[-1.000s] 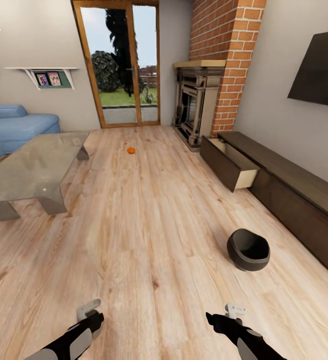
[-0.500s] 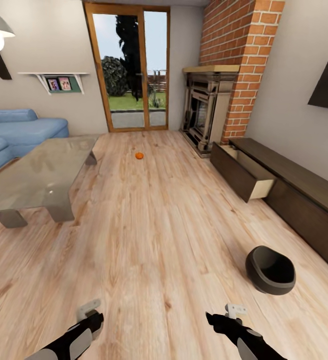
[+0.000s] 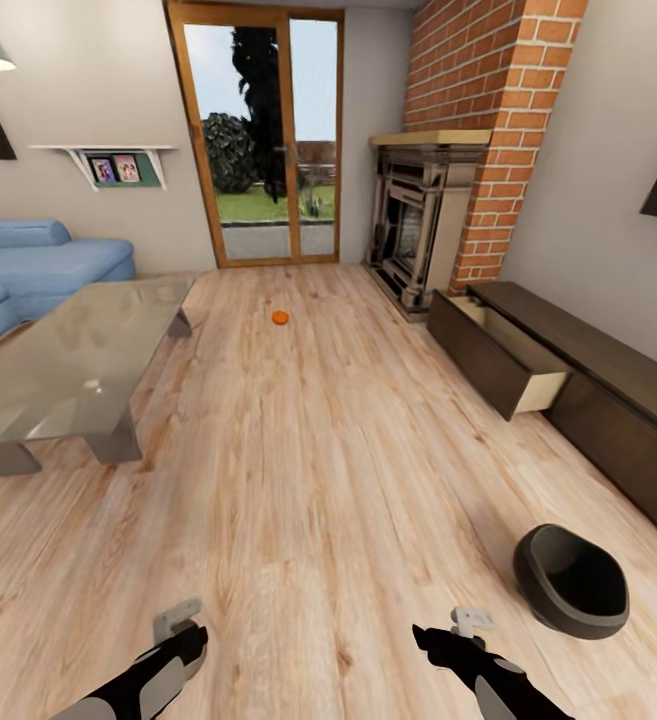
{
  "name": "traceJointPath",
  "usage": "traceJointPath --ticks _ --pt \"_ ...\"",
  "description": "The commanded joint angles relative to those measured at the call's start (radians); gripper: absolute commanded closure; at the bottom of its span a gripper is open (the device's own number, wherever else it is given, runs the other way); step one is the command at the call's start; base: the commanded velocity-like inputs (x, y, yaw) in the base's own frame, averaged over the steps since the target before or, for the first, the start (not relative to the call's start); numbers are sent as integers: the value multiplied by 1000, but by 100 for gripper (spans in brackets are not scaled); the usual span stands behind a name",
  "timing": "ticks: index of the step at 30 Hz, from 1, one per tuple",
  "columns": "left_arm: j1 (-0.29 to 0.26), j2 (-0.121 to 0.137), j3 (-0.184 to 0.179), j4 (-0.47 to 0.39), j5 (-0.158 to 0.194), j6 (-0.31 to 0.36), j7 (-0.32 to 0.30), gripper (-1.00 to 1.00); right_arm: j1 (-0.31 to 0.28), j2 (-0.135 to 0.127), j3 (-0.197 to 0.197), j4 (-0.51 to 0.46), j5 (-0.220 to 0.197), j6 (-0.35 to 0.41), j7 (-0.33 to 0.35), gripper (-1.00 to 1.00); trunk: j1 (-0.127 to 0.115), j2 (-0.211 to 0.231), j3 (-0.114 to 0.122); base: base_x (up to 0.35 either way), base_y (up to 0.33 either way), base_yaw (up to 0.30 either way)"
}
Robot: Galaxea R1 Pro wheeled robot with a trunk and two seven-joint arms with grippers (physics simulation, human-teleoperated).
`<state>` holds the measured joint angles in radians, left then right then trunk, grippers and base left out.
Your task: Place each of the two pumpkins and all three candles from the living room inside a cabinet in the living room (use any cabinet), then make sure every cabinet is closed, and position the cauldron so it is next to a table in the living room.
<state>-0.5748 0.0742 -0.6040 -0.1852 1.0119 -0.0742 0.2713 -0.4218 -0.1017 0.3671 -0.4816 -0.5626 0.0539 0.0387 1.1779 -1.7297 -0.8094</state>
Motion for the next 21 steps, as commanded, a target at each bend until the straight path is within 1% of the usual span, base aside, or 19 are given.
traceJointPath --ticks 1,3,9,18,21 --pt "0 1 -8 -2 8 -3 3 100 -1 -1 4 -2 -7 3 0 -100 0 0 -1 303 199 0" --pt "0 0 -9 -2 8 -3 3 100 -1 -1 4 -2 -7 3 0 -100 0 0 -1 301 205 -54" --pt "0 -1 -10 -2 8 -3 3 100 -1 -1 4 -2 -7 3 0 -100 0 0 -1 300 199 -169" --pt "0 -2 -10 -3 7 -3 3 100 -1 -1 4 -1 -7 3 0 -100 0 0 -1 300 173 -19" --pt "0 -2 -10 -3 7 -3 3 100 -1 -1 4 -2 -7 3 0 -100 0 0 -1 300 161 -112"
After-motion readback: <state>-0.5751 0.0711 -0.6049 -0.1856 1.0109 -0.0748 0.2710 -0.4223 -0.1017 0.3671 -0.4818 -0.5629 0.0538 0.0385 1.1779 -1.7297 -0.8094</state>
